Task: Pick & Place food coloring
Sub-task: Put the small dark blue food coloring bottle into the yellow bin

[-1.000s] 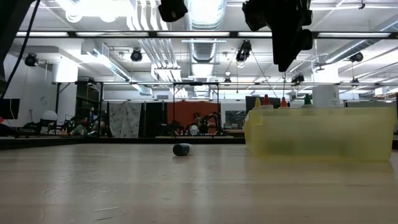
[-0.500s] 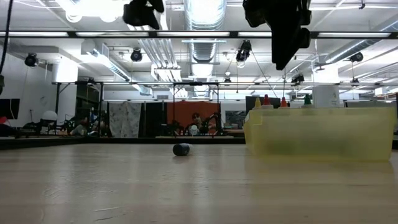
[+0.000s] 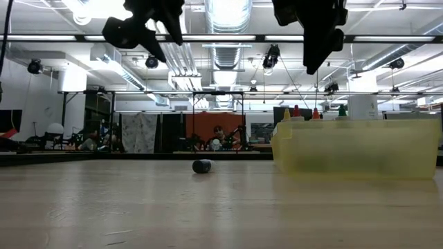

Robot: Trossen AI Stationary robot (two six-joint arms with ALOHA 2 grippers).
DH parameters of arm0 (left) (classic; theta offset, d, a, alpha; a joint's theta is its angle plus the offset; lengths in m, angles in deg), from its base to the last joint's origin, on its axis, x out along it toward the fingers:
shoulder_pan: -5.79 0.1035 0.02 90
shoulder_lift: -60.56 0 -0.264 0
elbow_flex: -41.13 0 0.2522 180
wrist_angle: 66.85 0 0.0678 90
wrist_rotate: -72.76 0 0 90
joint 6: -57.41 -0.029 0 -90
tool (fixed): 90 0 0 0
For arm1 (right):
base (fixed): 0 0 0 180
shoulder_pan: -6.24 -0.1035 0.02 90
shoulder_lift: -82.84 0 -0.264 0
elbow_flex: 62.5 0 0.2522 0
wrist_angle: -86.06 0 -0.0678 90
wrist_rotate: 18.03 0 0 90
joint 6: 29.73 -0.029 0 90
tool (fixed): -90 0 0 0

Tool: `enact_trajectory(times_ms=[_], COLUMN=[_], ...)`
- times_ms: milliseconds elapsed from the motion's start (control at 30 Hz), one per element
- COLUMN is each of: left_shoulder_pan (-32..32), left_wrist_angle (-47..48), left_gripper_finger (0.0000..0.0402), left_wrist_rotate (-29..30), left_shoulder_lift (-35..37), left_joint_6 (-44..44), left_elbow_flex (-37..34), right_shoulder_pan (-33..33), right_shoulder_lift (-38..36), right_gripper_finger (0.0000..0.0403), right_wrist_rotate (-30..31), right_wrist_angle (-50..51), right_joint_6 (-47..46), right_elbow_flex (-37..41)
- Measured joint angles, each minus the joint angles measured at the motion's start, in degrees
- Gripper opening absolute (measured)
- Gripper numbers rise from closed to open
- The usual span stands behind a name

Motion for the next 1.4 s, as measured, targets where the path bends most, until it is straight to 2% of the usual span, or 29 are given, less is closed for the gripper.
enact_trajectory(times_ms=[200,467,667,900,1133,1400], left_shoulder_pan=[-2.1,-2.8,-4.38,-6.69,-7.86,-5.49], left_wrist_angle=[-0.21,-0.82,-2.3,-6.99,-4.93,4.98], left_gripper_finger=[0.0178,0.0178,0.0178,0.0178,0.0178,0.0178], left_wrist_rotate=[0.25,0.21,0.04,2.07,2.14,1.57], left_shoulder_lift=[-3.45,-9.22,-12.24,-15.33,-21.51,-31.17], left_joint_6=[1.4,-1.54,-4.17,-0.83,8.02,7.18], left_elbow_flex=[1.15,1.96,2.05,2.55,6.81,15.88], right_shoulder_pan=[0.0,-0.55,-2.24,-2.38,-2.38,-2.38], right_shoulder_lift=[-3.47,-13.65,-22.23,-30.06,-32.67,-32.34], right_gripper_finger=[0.0151,0.0151,0.015,0.015,0.015,0.0143], right_wrist_rotate=[-0.25,-0.37,-0.56,0.81,0.96,0.98], right_wrist_angle=[3.27,2.73,-0.8,-0.7,0.81,3.4], right_joint_6=[0.0,1.38,7.61,12.85,14.47,17.79], right_elbow_flex=[0.02,0.02,0.02,0.29,0.37,0.48])
